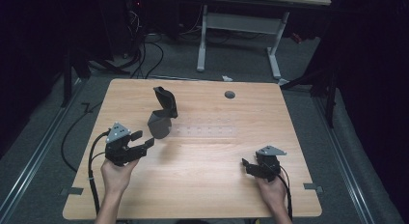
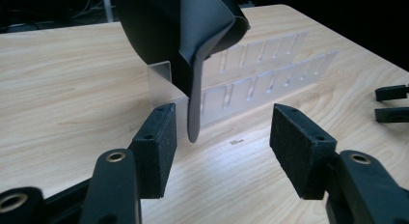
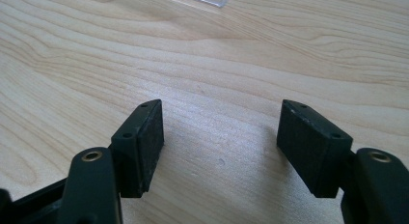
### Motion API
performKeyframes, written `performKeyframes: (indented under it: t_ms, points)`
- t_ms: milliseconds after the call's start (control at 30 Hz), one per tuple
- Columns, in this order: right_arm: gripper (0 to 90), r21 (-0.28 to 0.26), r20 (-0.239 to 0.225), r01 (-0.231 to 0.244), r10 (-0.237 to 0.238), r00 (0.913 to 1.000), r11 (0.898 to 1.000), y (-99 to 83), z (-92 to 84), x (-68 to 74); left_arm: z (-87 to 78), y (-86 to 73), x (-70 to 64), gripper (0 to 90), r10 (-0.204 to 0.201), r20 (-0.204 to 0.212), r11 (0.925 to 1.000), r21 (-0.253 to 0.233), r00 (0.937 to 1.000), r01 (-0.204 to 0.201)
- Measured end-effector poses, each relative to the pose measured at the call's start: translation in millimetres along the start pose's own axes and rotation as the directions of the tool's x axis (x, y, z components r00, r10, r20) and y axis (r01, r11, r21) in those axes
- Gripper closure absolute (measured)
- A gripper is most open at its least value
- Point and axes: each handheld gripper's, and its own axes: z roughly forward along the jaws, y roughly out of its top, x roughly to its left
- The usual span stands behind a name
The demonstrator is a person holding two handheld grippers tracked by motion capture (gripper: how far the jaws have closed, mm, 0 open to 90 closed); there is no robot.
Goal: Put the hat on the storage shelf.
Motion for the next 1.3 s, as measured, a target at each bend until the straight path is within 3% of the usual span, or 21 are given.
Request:
performKeyframes:
  t_ms: [367, 700, 1300]
  points:
    - [33.6, 0.000, 0.000, 0.000, 0.000, 1.0000, 1.000, 0.0, 0.0, 0.1, -5.8, -13.8, -4.9, 40.9, -0.031, 0.026, 0.9994, 0.012, 0.9992, 0.031]
    - [33.4, 0.000, -0.004, 0.006, -0.006, 1.0000, 1.000, -0.2, -0.2, 0.4, -7.7, -34.0, -8.0, 39.4, -0.028, 0.029, 0.9992, 0.030, 0.9992, 0.027]
    - [33.3, 0.000, -0.004, 0.006, -0.006, 1.0000, 1.000, -0.2, -0.1, 0.4, -3.4, -55.2, -10.4, 38.7, -0.032, 0.034, 0.9961, 0.083, 0.9989, 0.029]
